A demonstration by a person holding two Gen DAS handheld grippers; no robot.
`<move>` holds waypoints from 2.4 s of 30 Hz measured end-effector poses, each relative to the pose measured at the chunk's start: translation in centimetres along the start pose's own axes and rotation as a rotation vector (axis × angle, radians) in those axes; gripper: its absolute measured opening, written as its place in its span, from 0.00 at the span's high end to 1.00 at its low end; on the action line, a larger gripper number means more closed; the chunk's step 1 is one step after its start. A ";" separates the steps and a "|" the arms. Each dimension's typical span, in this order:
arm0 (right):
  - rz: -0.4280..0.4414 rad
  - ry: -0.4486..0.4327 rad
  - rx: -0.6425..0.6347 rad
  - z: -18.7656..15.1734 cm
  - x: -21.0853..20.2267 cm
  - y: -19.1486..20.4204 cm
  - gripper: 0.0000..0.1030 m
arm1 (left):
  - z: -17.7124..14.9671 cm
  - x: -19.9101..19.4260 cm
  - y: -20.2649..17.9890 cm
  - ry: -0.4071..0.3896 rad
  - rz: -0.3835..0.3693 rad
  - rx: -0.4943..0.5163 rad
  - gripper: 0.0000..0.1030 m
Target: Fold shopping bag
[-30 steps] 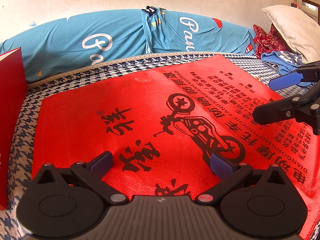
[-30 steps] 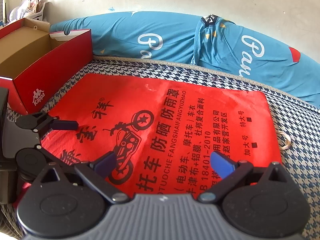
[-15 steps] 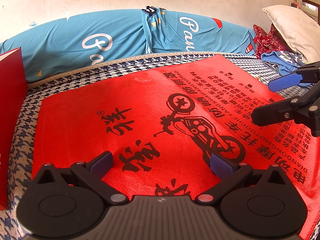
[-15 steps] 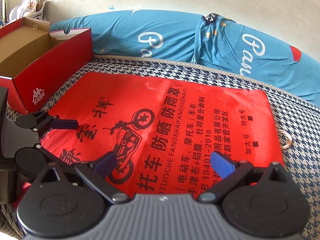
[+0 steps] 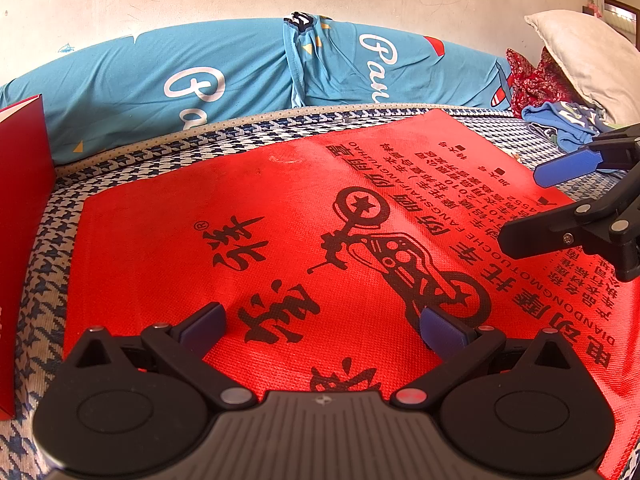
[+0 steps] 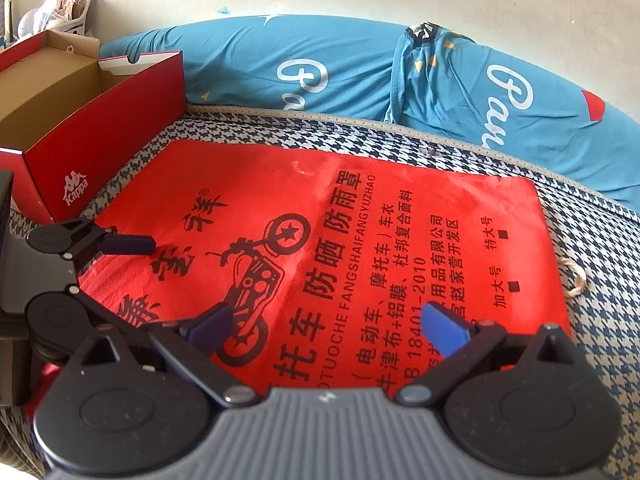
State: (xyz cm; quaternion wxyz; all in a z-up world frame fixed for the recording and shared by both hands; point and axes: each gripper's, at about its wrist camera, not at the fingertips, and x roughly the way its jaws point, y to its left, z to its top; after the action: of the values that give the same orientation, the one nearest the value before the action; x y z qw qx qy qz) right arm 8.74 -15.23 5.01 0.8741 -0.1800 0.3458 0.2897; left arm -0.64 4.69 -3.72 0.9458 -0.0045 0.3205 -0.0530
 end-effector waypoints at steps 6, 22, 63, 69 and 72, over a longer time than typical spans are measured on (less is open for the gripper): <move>0.000 0.000 0.001 0.0 0.0 0.0 0.02 | 0.0 0.0 0.0 0.000 0.000 0.000 0.00; 0.088 -0.062 -0.008 0.9 -0.5 1.4 0.02 | 0.0 0.0 0.0 0.000 0.000 0.000 0.00; 0.068 -0.033 -0.019 1.2 1.0 2.5 0.02 | 0.0 0.0 0.0 0.000 0.000 0.000 0.00; 0.060 -0.033 -0.012 1.2 1.0 2.4 0.02 | 0.0 0.0 0.0 0.000 0.000 0.000 0.00; 0.056 -0.041 -0.001 1.3 1.0 2.2 0.02 | 0.0 0.0 0.0 0.000 0.000 0.000 0.00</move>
State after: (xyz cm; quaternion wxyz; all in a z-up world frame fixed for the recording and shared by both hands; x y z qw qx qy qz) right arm 8.56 -12.51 4.95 0.8725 -0.1649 0.3325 0.3177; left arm -0.64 4.72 -3.74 0.9458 -0.0045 0.3203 -0.0533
